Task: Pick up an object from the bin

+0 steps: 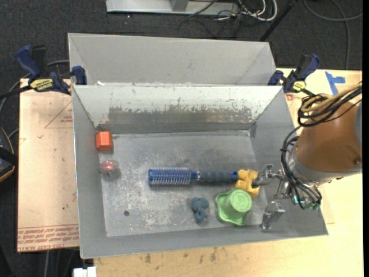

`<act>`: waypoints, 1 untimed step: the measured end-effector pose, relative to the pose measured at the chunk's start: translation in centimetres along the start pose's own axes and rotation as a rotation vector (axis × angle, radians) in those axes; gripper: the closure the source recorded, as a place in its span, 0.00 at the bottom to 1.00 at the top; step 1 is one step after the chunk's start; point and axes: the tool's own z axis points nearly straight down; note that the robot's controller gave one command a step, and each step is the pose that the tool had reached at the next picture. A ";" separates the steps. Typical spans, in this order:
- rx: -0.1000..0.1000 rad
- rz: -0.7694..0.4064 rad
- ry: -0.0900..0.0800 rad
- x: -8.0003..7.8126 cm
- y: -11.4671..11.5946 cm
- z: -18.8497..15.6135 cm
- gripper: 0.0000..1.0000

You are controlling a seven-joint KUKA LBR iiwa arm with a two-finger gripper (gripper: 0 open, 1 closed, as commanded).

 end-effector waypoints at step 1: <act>0.012 -0.372 -0.030 -2.2 3.3 5.4 0.00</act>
Offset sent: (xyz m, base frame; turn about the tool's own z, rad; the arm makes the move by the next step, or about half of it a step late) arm 0.0133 0.0348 -0.0633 -0.3760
